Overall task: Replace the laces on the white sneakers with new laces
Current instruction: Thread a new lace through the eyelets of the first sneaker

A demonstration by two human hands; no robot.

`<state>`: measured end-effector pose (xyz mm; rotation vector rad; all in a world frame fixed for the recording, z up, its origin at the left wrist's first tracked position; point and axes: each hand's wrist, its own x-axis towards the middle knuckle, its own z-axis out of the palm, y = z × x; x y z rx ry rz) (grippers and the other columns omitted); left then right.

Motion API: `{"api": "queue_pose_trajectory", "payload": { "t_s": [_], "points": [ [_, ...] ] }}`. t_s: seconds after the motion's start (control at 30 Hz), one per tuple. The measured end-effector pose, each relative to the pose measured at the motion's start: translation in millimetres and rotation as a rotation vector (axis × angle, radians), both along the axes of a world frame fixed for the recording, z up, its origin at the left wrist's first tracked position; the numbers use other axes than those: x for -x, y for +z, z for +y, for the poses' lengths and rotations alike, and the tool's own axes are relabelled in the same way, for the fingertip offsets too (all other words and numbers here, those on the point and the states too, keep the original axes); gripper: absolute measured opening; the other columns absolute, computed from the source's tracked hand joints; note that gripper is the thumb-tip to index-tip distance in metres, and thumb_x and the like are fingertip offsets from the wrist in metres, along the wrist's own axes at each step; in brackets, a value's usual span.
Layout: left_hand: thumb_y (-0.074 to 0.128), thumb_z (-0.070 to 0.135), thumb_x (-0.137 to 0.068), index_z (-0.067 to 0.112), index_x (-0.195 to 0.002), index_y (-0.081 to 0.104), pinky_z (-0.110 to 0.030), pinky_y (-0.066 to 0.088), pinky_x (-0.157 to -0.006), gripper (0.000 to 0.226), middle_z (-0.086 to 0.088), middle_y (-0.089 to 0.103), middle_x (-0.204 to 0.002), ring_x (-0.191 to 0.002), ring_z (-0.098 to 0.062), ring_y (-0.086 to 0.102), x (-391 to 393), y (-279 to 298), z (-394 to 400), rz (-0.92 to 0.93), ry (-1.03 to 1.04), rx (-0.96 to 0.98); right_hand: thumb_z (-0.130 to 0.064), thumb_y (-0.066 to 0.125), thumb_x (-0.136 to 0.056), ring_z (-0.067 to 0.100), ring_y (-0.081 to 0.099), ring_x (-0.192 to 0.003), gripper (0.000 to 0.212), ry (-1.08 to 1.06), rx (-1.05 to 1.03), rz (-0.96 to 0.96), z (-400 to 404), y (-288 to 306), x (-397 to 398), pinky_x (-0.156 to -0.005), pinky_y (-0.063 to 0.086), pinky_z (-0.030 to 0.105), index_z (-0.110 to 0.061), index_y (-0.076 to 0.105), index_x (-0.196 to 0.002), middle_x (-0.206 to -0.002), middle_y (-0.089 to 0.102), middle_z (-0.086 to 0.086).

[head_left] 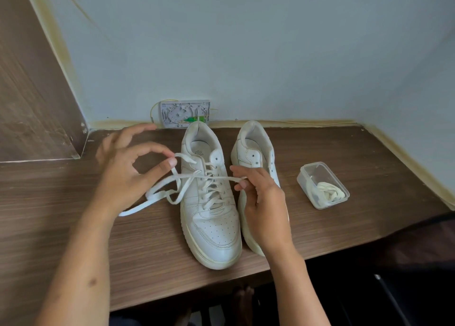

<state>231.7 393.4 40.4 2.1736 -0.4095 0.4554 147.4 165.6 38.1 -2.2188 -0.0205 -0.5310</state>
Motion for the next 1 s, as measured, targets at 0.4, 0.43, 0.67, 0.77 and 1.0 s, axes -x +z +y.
{"api": "queue_pose_trajectory", "payload": {
  "t_s": [0.4, 0.43, 0.67, 0.77, 1.0],
  "points": [
    [0.064, 0.038, -0.085, 0.033, -0.097, 0.076, -0.048, 0.023, -0.107, 0.018, 0.019, 0.07, -0.092, -0.1, -0.005, 0.056, 4.0, -19.4, -78.6, -0.338, -0.185, 0.022, -0.01, 0.074, -0.087, 0.01, 0.07, -0.091, 0.037, -0.121, -0.356, -0.254, 22.6, 9.8, -3.5, -0.087, 0.05, 0.021, -0.021, 0.058, -0.118, -0.088, 0.073, -0.011],
    [0.065, 0.036, -0.084, 0.031, -0.096, 0.077, -0.048, 0.023, -0.107, 0.017, 0.017, 0.071, -0.09, -0.098, -0.005, 0.056, 4.9, -19.6, -81.4, -0.354, -0.163, 0.033, -0.009, 0.073, -0.088, 0.011, 0.07, -0.093, 0.036, -0.119, -0.37, -0.267, 23.9, 9.6, -4.0, -0.088, 0.051, 0.024, -0.02, 0.058, -0.119, -0.089, 0.074, -0.009],
    [0.062, 0.039, -0.09, 0.03, -0.093, 0.073, -0.064, 0.036, -0.097, 0.015, 0.019, 0.065, -0.088, -0.086, -0.018, 0.064, 6.2, -14.8, -80.5, -0.198, 0.141, 0.152, -0.013, 0.064, -0.095, 0.01, 0.067, -0.088, 0.018, -0.222, -0.309, -0.217, 25.6, 4.1, -7.8, -0.078, 0.05, 0.016, -0.022, 0.063, -0.11, -0.089, 0.071, -0.009],
    [0.048, 0.037, -0.095, 0.024, -0.095, 0.062, -0.063, 0.014, -0.113, 0.019, 0.016, 0.061, -0.086, -0.093, -0.017, 0.061, 8.6, -20.5, -82.6, -0.11, 0.226, 0.024, -0.011, 0.06, -0.095, 0.004, 0.063, -0.088, 0.02, -0.22, -0.145, -0.103, 25.8, -2.3, -8.0, -0.075, 0.049, 0.016, -0.022, 0.065, -0.111, -0.089, 0.069, -0.012],
    [0.034, 0.041, -0.098, 0.023, -0.098, 0.053, -0.058, -0.001, -0.114, 0.027, 0.016, 0.057, -0.087, -0.103, -0.008, 0.05, 5.7, -24.9, -87.7, -0.028, 0.111, 0.046, -0.018, 0.061, -0.094, 0.005, 0.064, -0.077, 0.017, -0.218, -0.024, -0.006, 36.0, -8.8, -7.5, -0.069, 0.054, 0.026, -0.021, 0.065, -0.11, -0.085, 0.069, -0.009]
  ]
}}
